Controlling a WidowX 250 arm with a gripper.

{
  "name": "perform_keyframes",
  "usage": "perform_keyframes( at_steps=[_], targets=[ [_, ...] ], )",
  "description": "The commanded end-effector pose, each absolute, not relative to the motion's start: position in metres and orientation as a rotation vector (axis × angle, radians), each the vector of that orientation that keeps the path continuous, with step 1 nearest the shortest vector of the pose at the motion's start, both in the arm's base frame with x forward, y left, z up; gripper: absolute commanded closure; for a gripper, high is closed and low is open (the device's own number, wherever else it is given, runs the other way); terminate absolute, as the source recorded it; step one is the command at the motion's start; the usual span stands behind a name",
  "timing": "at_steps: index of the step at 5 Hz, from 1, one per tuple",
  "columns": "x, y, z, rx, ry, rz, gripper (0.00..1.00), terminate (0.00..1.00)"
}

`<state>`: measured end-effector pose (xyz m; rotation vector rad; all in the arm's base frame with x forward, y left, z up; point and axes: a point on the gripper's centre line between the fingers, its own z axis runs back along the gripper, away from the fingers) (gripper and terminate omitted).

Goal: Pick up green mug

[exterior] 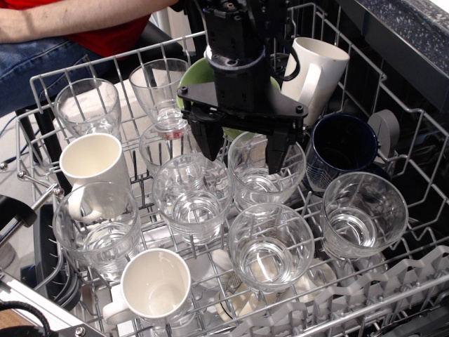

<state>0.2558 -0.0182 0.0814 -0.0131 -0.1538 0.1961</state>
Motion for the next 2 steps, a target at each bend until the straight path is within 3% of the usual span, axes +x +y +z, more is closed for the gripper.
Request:
perform_keyframes(
  at_steps=[1,2],
  targets=[
    [0.256,-0.018,0.081,-0.013,-0.154,0.196,0.00,0.00],
    [0.273,-0.026,0.089,-0.072,-0.192,0.318,0.00,0.00]
  ],
)
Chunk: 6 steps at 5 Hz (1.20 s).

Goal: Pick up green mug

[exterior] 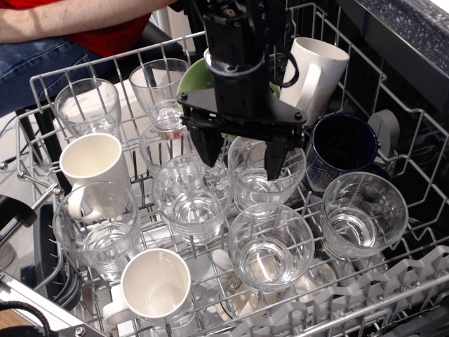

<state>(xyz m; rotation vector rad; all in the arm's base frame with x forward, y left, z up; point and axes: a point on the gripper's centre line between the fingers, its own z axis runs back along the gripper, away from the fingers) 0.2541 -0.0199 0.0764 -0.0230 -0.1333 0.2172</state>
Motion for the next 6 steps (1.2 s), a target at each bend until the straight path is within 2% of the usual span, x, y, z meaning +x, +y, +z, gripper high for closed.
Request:
perform_keyframes(
  at_steps=[1,3,5,6],
  targets=[
    [0.310,-0.028,0.088,-0.172,-0.241,0.505,0.00,0.00],
    [0.359,0.018,0.082,-0.374,-0.322,0.779,0.00,0.00],
    [0.398,0.061,0.087,-0.457,-0.395,0.893,0.00,0.00],
    [0.415,0.076,0.091,-0.451,-0.433,0.883,0.00,0.00]
  ],
)
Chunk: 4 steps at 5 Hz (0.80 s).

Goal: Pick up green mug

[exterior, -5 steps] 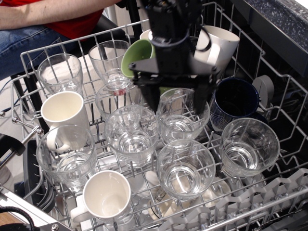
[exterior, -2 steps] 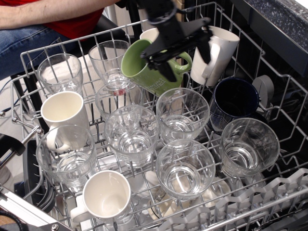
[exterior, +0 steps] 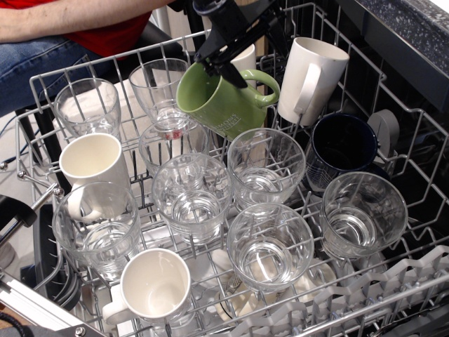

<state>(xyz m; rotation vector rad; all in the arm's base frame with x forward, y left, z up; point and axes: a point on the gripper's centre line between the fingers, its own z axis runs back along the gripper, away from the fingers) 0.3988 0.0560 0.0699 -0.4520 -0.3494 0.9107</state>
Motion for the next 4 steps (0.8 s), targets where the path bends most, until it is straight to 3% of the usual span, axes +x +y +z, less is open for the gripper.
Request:
perform_keyframes(
  at_steps=[1,2,4],
  targets=[
    [0.424,0.092,0.097,-0.413,-0.433,0.839,0.00,0.00],
    [0.428,0.111,0.104,-0.349,-0.408,0.795,0.00,0.00],
    [0.426,0.135,0.087,-0.319,-0.442,0.748,0.00,0.00]
  ],
)
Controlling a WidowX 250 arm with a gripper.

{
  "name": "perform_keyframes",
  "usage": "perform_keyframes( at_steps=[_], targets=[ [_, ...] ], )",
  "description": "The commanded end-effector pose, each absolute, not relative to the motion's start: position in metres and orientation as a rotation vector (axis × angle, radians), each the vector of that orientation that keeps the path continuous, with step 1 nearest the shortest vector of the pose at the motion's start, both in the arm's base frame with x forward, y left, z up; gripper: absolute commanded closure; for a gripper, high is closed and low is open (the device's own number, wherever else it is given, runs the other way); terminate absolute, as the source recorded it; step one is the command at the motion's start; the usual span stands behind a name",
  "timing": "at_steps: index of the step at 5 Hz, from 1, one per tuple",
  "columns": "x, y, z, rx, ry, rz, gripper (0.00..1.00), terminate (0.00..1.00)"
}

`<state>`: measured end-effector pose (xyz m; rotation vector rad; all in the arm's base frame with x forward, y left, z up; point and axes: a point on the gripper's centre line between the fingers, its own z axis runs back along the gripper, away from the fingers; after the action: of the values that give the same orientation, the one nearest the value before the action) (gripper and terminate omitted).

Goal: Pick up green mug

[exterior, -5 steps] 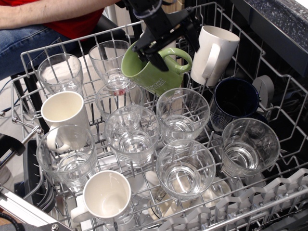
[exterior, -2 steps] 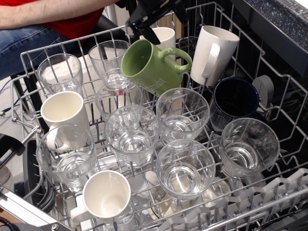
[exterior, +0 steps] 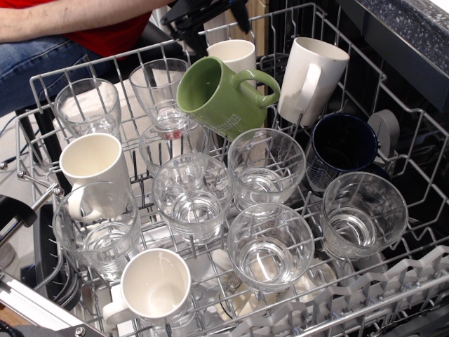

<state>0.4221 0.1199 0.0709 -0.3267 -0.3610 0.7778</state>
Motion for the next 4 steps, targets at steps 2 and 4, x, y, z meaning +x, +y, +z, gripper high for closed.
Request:
perform_keyframes(
  at_steps=[2,4],
  targets=[
    [0.440,0.135,0.043,-0.341,-0.546,0.815,0.00,0.00],
    [0.438,0.121,0.018,-0.344,-0.587,0.850,0.00,0.00]
  ],
)
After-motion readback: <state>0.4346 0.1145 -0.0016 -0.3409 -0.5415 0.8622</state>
